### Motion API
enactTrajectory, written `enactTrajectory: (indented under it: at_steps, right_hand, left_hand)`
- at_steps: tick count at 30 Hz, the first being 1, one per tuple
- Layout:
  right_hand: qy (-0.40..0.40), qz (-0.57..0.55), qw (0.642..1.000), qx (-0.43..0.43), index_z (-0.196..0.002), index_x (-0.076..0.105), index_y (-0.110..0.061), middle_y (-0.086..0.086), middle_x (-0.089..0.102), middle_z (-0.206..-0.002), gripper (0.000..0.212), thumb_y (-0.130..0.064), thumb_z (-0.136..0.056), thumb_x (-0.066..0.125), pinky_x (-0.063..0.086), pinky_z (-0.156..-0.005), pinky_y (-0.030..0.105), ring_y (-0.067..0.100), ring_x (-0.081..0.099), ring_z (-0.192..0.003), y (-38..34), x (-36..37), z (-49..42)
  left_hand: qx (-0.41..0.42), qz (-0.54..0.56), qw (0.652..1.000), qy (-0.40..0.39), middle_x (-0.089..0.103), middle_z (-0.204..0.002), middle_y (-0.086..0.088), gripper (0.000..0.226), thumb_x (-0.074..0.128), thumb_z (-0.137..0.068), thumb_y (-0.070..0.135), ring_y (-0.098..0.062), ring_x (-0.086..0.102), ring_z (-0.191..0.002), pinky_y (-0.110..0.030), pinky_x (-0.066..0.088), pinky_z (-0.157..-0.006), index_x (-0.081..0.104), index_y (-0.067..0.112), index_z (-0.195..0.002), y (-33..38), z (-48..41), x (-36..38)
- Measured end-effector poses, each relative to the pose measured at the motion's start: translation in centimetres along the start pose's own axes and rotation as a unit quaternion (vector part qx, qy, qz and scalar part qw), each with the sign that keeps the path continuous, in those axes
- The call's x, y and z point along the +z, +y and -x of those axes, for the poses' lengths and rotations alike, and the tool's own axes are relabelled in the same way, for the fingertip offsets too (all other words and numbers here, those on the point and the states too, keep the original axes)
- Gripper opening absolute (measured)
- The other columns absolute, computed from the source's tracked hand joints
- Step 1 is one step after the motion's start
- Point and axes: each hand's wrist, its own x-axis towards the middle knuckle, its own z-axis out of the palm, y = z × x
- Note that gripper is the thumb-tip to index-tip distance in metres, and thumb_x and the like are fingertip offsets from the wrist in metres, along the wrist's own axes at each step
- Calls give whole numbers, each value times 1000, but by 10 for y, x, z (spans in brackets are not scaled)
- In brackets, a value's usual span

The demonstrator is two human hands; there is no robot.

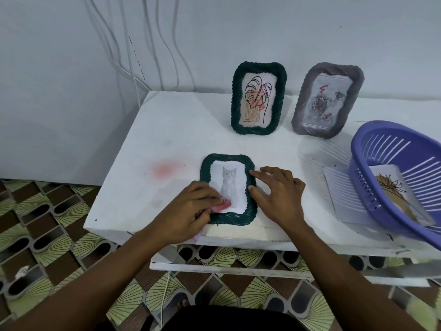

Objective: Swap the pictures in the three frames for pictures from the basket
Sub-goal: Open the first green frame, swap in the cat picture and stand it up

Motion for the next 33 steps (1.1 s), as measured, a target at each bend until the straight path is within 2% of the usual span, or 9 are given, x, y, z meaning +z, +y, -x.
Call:
enactTrajectory:
  at_steps: [5, 9, 13, 17, 20, 24, 28, 30, 33]
  right_hand:
    - [-3, 1, 1000, -1, -120, 62, -42, -12, 57, -130, 44, -57, -83, 44, 26, -94, 41, 15, 45, -122, -1, -1, 1]
    - [-7, -3, 1000, 1, -121, 61, -45, -12, 57, -131, 41, -56, -83, 49, 25, -95, 40, 14, 44, -123, -1, -1, 1]
    - [-6, -3, 1000, -1, -121, 61, -43, -11, 57, -131, 39, -53, -84, 51, 25, -96, 40, 16, 44, -124, -2, -1, 2]
    - [-1, 6, 1000, -10, -123, 60, -42, -9, 58, -132, 41, -54, -85, 49, 26, -95, 41, 18, 44, -125, -1, -2, 3]
    - [0, -3, 1000, -10, -123, 61, -41, -8, 58, -132, 43, -55, -85, 47, 26, -96, 41, 18, 45, -125, -4, -2, 3]
    - [-16, -40, 999, 18, -125, 62, -37, -8, 58, -134, 46, -53, -83, 51, 19, -96, 35, 17, 43, -127, -8, -3, 4]
    - [-62, -71, 995, 39, -127, 61, -32, -3, 54, -139, 41, -35, -86, 65, 21, -100, 37, 19, 41, -130, -20, -4, 5]
    - [-56, -128, 989, 55, -122, 64, -30, -3, 58, -134, 38, -25, -84, 69, 28, -101, 36, 18, 46, -128, -25, -7, 2]
    - [-43, -315, 941, 117, -111, 69, -29, -6, 64, -125, 32, -10, -85, 68, 43, -92, 15, 8, 57, -112, -31, -16, -10]
  left_hand:
    - [-140, -32, 981, 129, 61, -116, 6, 37, 44, -93, 15, -11, 39, -115, -10, 25, -103, 62, 6, -124, -42, 6, -24]
    - [-195, -105, 969, 112, 72, -98, -1, 42, 39, -93, 19, -24, 54, -113, -24, 30, -106, 63, 3, -123, -78, 30, -45]
    - [-183, -206, 961, 17, 54, -137, -14, 52, 36, -96, 34, -37, 46, -125, -48, 39, -103, 47, 6, -139, -84, 43, -48]
    - [-235, -224, 944, -61, 11, -162, -1, 77, 8, -92, 66, -26, 4, -149, -53, 7, -118, 11, 22, -154, -76, 49, -46]
    - [-226, -233, 944, -58, 7, -162, 0, 85, -1, -87, 72, -21, -1, -149, -50, -2, -119, 11, 20, -154, -68, 43, -47]
    - [-198, -129, 970, -58, 28, -157, -7, 86, 11, -88, 72, -23, 16, -148, -48, 6, -120, 27, 14, -150, -29, 10, -23]
    - [-211, 16, 977, 20, 43, -148, -7, 59, 49, -95, 46, -19, 34, -137, -30, 16, -117, 40, 15, -144, -6, -15, 2]
    - [-262, 127, 950, 114, 53, -136, 2, 46, 61, -93, 29, -9, 46, -123, -25, 33, -108, 51, 18, -136, 1, -23, 4]
    - [-296, 217, 908, 201, 53, -131, 10, 42, 68, -88, 15, -6, 52, -117, -23, 41, -103, 58, 22, -128, -1, -35, -2]
